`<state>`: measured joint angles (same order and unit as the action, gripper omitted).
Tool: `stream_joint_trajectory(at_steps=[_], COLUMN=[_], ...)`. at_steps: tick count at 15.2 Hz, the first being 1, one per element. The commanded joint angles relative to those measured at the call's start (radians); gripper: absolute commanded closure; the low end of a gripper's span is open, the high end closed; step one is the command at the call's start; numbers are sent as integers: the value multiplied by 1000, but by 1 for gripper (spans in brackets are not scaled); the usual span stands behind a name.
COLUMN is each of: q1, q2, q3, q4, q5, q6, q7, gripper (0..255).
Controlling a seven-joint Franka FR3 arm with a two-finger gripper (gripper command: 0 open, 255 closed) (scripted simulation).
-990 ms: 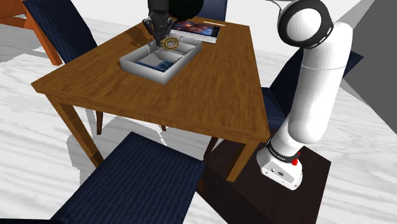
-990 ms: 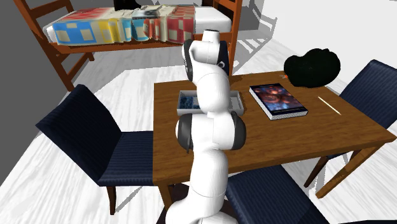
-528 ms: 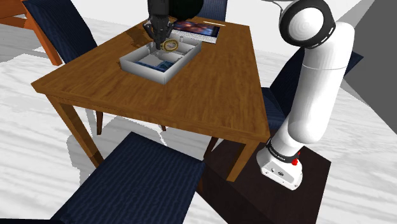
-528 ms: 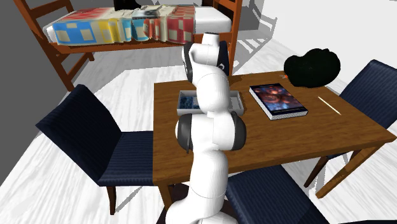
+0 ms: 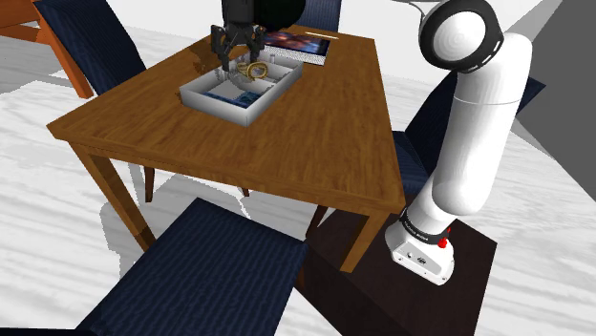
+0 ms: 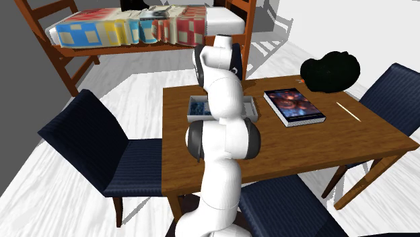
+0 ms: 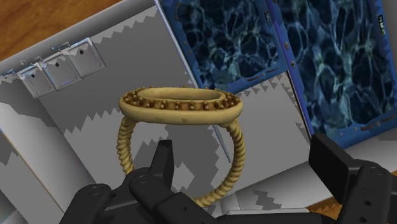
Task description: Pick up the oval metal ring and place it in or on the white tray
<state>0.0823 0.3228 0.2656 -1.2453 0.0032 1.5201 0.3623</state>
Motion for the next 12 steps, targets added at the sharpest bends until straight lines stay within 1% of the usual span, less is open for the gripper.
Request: stream_joint_trajectory(at_steps=[1,4,12], q1=[4,22,22], q2=[17,88,88], q3=[0,0,0], q4=[59,265,265], q5=[-4,-22,-22], q6=[-42,-178,-178], q7=[2,11,11], gripper=[0,0,0])
